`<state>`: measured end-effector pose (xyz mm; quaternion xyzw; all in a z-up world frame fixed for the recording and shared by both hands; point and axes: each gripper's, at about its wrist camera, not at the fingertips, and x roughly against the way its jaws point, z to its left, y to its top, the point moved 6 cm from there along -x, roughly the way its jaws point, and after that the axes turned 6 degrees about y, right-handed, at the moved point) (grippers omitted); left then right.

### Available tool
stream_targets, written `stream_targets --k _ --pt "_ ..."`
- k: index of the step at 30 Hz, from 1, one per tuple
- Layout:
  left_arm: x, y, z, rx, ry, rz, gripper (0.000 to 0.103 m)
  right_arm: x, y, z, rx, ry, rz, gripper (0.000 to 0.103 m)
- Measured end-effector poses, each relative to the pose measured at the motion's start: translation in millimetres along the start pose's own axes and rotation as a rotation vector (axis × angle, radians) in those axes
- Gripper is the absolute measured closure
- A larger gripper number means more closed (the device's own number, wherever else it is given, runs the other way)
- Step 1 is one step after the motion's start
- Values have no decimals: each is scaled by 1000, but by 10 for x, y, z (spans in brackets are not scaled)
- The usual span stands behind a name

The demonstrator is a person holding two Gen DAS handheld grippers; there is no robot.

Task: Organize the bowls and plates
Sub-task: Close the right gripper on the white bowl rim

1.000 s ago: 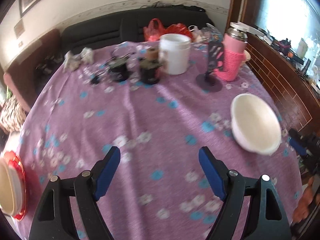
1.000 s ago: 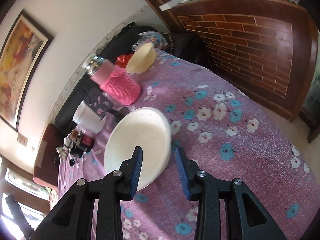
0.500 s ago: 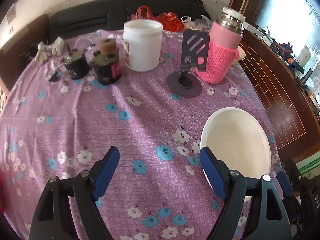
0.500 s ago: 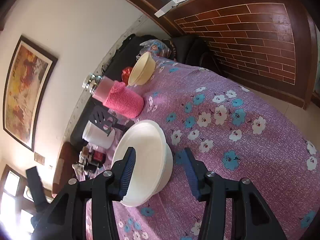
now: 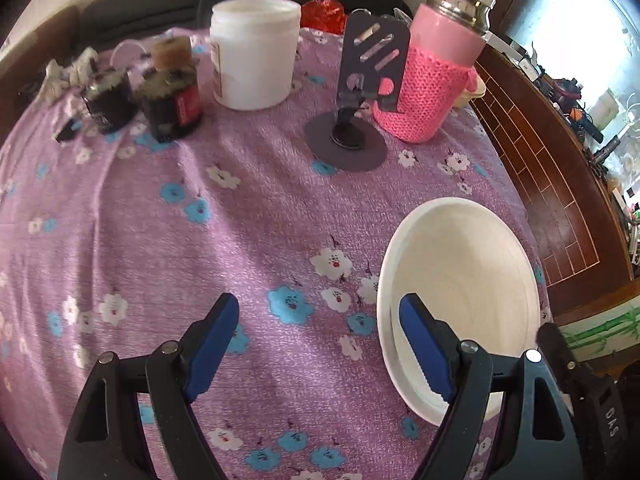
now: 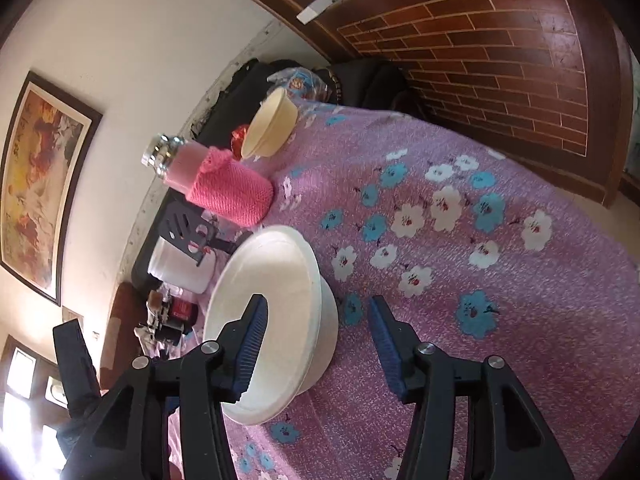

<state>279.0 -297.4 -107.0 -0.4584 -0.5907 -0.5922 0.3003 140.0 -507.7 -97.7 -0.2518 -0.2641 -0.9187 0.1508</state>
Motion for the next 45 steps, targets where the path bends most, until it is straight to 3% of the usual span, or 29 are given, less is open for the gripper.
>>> stream_targets --k 7,12,18,27,29,31,39,43,45 --pt "44 8 -18 9 -41 -18 22 -93 -40 37 35 -24 -5 47" --pt "111 21 -50 5 -40 -77 23 -131 -49 15 20 -15 -2 47" --pt "36 -4 -75 -3 -82 -39 41 -169 -54 11 24 -27 3 47" --pt "-5 -32 -103 -9 -75 -30 45 -146 -45 -20 21 -29 -4 47" --pt "-13 -28 -98 -12 -70 -30 50 -150 -51 -21 27 -31 -2 53" --pt "-20 -30 -100 -16 -65 -30 54 -168 -64 -12 36 -31 6 69" --pt "-22 -33 -140 -29 -69 -41 63 -192 -82 -18 42 -36 7 77" --pt "3 -46 -183 -42 -87 -48 74 -197 -97 53 79 -39 -2 89" --pt "8 -54 -202 -49 -90 -52 79 -197 -107 84 102 -52 -8 90"
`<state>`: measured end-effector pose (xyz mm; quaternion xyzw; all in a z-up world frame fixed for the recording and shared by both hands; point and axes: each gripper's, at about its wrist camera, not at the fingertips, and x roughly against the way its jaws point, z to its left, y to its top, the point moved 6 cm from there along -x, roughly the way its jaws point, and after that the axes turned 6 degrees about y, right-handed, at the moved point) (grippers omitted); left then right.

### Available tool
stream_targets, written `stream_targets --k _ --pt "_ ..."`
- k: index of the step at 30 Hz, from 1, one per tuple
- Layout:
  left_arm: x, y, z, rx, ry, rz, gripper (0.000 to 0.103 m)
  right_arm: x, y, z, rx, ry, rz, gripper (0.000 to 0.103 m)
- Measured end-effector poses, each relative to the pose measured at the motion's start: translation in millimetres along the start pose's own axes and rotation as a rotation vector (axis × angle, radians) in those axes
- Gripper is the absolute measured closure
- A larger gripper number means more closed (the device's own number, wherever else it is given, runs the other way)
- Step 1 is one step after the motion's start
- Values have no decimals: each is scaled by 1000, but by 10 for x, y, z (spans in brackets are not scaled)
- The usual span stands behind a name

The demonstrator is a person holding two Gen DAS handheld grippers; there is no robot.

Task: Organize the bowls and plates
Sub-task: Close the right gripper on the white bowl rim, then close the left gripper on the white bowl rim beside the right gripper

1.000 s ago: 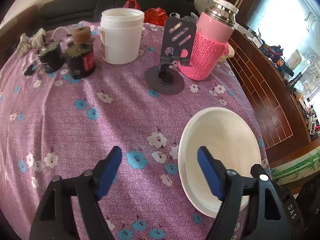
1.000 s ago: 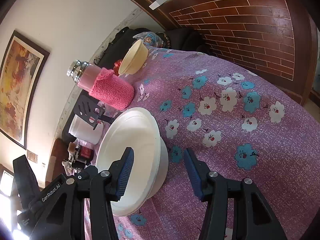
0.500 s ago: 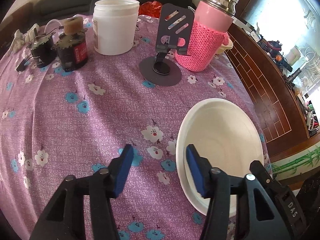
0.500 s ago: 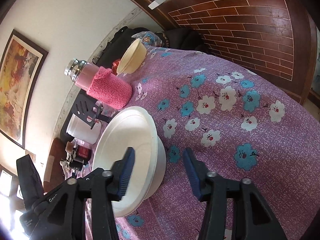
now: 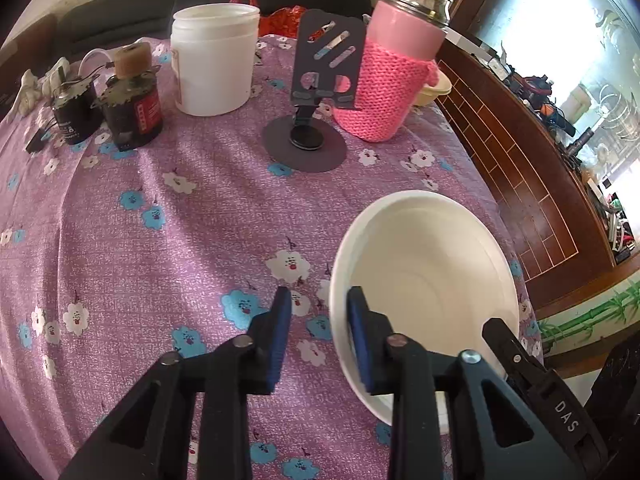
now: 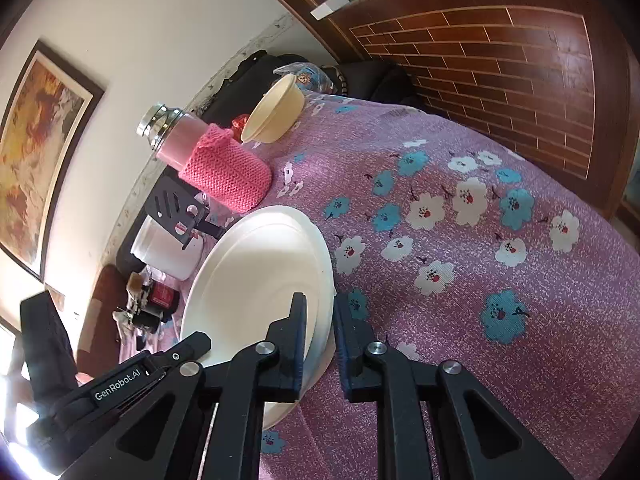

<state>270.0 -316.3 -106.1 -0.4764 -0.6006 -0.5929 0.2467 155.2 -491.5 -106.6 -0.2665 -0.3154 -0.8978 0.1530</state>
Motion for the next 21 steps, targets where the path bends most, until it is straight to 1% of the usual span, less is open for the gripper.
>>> stream_targets --k 2,4,7,13,18,21 --pt "10 -7 -20 -7 -8 -2 84 1 -1 4 2 -1 -1 90" --pt "27 -19 -47 -13 -21 2 94 3 -2 -4 -4 6 0 91" --pt "70 -26 -75 -26 -8 -14 94 10 -13 -16 -12 13 2 93" --pt "172 -18 -66 -38 12 -38 95 10 -62 -69 -74 63 31 94" --pt "291 -45 7 -32 30 -45 94 78 -98 52 -46 65 28 94" --pt "396 -112 121 -25 44 -54 94 118 -149 154 -33 69 41 94"
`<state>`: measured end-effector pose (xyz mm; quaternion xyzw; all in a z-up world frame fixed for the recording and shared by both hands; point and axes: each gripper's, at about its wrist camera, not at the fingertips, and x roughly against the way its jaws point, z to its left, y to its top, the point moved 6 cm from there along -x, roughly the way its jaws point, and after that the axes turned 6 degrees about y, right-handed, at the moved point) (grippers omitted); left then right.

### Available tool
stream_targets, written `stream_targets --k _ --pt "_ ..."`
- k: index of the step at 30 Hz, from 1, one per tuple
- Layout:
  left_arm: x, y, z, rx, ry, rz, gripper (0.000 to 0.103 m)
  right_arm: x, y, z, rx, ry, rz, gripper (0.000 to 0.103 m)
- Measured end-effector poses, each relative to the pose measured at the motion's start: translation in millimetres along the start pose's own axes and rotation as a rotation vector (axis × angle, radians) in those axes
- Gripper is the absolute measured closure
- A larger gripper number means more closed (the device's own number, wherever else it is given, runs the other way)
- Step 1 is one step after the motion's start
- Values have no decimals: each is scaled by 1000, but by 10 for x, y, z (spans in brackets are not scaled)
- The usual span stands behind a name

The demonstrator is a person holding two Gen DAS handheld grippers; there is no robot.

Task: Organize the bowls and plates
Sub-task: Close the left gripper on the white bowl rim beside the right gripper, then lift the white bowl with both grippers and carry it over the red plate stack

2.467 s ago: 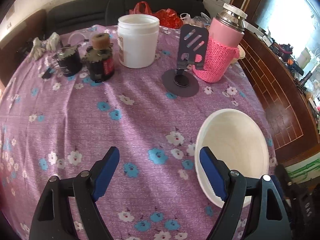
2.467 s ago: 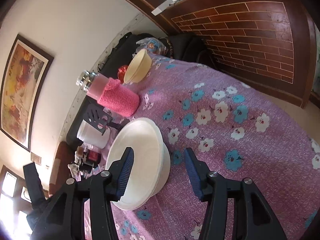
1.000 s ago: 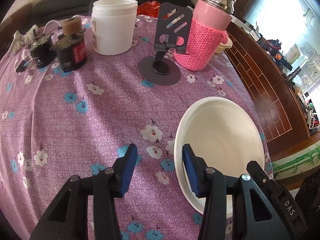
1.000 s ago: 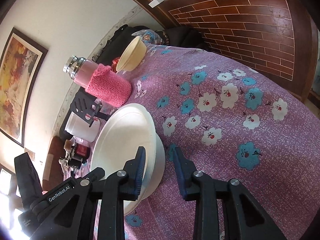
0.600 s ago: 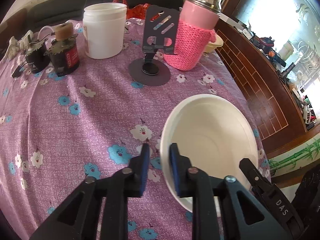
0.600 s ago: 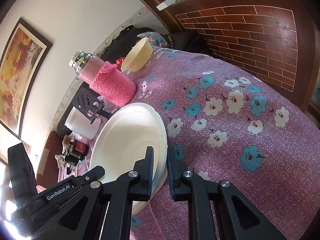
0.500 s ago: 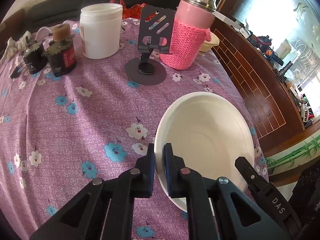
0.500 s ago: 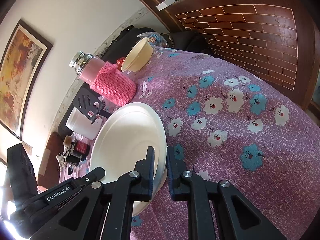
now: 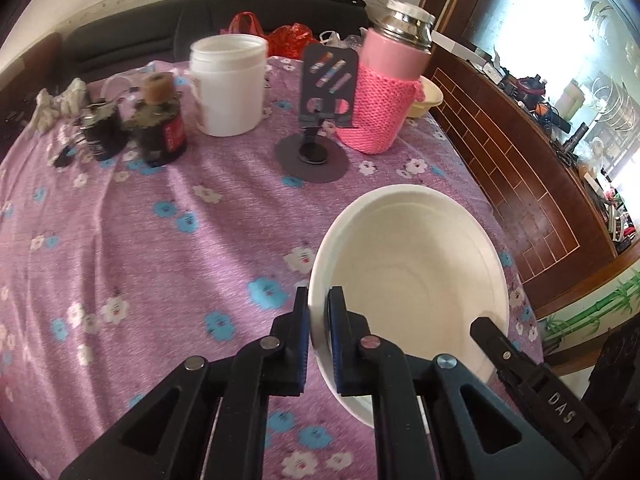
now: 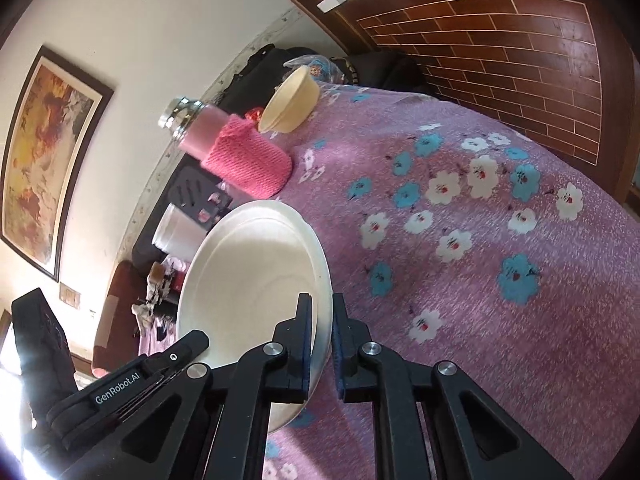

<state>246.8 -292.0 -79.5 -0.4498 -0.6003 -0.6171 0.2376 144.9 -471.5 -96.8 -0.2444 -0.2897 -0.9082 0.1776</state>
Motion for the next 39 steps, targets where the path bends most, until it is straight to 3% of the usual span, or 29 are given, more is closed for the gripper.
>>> stream_targets --k 5,11,22,39 --pt "171 -141 387 56 16 13 93 -1 -169 281 47 4 43 94" --pt "483 -284 972 116 84 -13 94 -153 -602 716 97 32 120 94" --pt "966 -558 1895 224 145 -48 93 -268 -1310 1466 184 92 193 93" --pt "2078 -1027 3509 426 276 -172 93 -394 -2494 2945 374 246 309 93"
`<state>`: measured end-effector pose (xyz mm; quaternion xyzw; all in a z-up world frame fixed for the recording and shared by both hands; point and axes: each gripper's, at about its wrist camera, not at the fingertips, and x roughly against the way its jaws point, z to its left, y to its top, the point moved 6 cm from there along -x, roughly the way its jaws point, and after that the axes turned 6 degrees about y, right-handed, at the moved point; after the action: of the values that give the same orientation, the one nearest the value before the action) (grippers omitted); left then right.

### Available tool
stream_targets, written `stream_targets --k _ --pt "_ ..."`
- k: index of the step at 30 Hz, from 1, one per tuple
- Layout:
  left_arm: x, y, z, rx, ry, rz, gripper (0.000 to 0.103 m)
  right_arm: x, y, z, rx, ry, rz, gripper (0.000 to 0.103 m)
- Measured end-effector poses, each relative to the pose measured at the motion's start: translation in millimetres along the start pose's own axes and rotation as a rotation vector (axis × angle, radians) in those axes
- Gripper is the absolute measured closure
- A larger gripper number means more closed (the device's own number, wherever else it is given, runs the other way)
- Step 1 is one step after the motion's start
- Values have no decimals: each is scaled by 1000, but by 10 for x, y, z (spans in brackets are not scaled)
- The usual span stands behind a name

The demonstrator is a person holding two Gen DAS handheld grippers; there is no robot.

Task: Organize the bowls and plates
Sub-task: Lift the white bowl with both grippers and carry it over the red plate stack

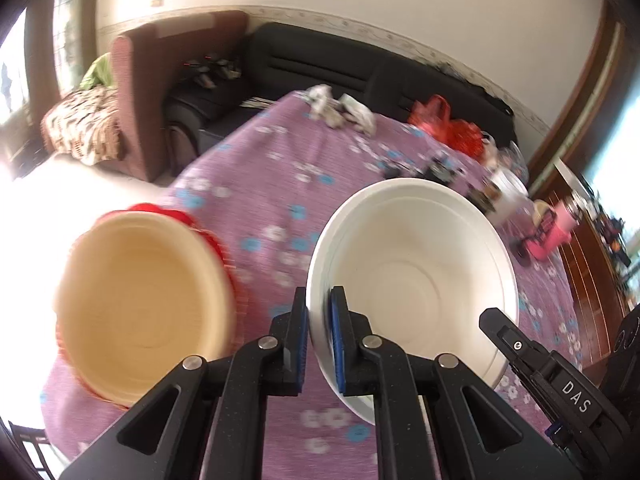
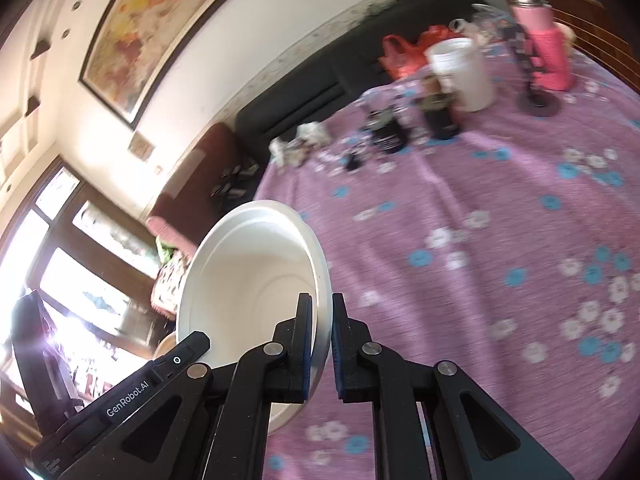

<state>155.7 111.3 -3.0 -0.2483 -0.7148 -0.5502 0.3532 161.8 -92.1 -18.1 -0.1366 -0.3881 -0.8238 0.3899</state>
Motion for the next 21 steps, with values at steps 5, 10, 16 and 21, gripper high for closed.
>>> stream_targets --k 5,10,16,21 --pt "132 78 546 67 43 -21 93 -278 -205 500 63 41 44 93" --pt "260 106 1036 115 102 -42 93 -507 -422 920 115 75 85 93" --pt "272 52 1441 151 152 -28 92 -768 -713 1249 162 96 136 93" --pt "186 -31 1646 170 174 0 92 -934 -880 1302 176 87 167 93"
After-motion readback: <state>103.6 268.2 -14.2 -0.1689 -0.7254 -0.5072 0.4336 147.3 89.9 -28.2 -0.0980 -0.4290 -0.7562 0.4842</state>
